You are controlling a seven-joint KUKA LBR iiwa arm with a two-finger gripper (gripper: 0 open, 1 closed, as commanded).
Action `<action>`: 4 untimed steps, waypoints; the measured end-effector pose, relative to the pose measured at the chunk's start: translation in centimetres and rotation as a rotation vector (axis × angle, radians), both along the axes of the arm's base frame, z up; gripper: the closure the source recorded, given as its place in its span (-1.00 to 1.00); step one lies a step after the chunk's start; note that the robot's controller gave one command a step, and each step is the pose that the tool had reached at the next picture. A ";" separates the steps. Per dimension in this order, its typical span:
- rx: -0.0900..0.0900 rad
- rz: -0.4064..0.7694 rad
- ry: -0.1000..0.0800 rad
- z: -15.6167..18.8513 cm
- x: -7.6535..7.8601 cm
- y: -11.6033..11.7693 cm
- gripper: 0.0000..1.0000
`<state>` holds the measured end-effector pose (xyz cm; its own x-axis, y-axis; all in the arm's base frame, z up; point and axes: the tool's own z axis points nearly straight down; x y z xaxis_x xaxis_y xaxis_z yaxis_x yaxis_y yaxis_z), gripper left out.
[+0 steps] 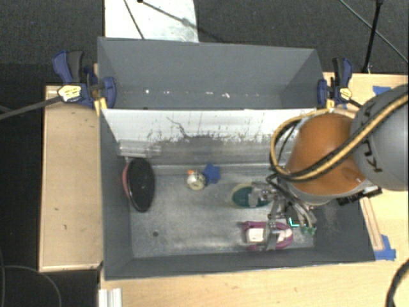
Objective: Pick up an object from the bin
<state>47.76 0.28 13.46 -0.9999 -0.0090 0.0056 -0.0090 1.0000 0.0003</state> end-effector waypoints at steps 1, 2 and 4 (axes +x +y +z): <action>0.003 0.209 -0.027 -5.9 8.0 -5.9 -1.00; -0.001 0.155 -0.015 -3.2 11.6 -8.0 -1.00; 0.002 -0.032 -0.006 -6.5 10.2 -6.4 -1.00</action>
Offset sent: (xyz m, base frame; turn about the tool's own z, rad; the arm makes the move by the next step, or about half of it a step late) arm 0.0731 -0.0616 -0.0646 -0.2092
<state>57.95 -6.08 6.92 -0.9997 0.0233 -0.0001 0.0233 0.9997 0.0024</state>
